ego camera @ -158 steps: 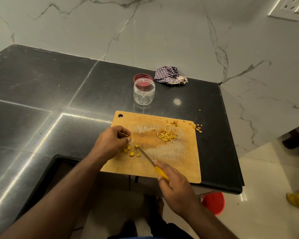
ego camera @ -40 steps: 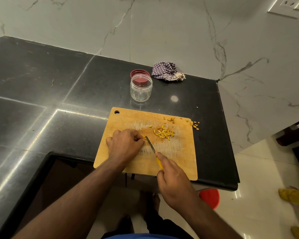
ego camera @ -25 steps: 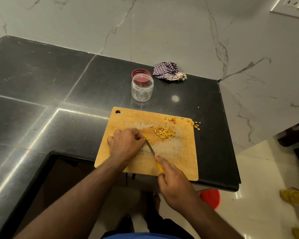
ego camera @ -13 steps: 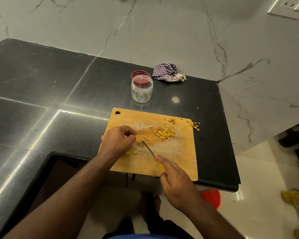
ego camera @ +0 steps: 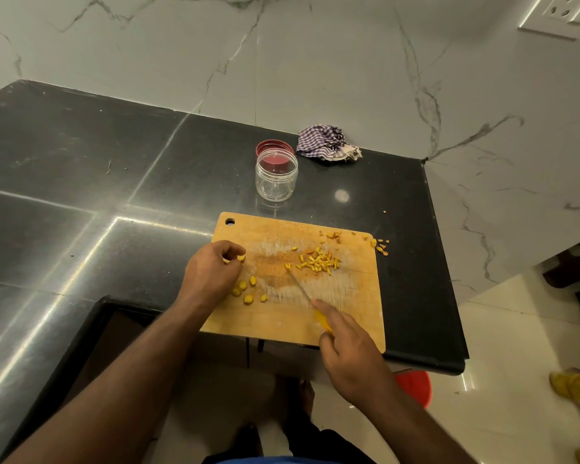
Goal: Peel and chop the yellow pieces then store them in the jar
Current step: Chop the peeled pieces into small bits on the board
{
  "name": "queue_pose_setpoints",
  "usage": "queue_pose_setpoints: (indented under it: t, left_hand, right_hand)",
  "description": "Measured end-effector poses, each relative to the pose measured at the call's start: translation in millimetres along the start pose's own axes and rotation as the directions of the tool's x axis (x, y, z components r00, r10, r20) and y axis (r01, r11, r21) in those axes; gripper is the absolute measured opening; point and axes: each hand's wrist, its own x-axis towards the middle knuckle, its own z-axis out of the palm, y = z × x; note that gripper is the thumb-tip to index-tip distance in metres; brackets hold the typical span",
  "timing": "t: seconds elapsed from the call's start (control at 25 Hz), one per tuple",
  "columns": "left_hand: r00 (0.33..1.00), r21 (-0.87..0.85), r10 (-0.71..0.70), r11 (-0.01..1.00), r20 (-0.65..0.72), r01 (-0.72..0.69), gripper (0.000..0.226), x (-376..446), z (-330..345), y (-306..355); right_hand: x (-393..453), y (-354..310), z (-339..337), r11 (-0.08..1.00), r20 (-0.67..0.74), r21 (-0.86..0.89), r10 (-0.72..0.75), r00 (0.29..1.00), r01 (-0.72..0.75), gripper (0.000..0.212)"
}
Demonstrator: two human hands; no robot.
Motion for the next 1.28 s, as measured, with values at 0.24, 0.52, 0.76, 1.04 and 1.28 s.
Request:
queue_pose_setpoints:
  t: [0.24, 0.52, 0.76, 1.04, 1.28]
  left_hand:
    - [1.000, 0.015, 0.007, 1.000, -0.011, -0.007, 0.029, 0, 2, -2]
    - [1.000, 0.025, 0.021, 0.999, -0.008, -0.021, 0.029, 1, 3, -4]
    - [1.000, 0.034, 0.029, 0.999, -0.011, -0.028, 0.031, 4, 3, -8]
    - [1.000, 0.079, 0.031, 0.996, -0.002, -0.031, 0.033, 7, 5, -9]
    - [0.999, 0.102, 0.038, 0.994, 0.001, -0.038, 0.031, 8, 6, -10]
  right_hand:
    - [-2, -2, 4, 0.999, 0.056, 0.003, -0.052, 0.997, 0.052, 0.050]
    - [6, 5, -7, 0.999, -0.090, 0.022, 0.037, 0.995, -0.035, 0.050]
    - [10, 3, 0, 0.999, -0.071, -0.004, 0.033, 0.997, -0.034, 0.051]
    - [2, -5, 8, 0.993, 0.109, 0.049, -0.109, 0.988, 0.104, 0.048]
    - [6, 3, 1, 0.999, -0.033, 0.034, -0.006, 0.999, 0.007, 0.050]
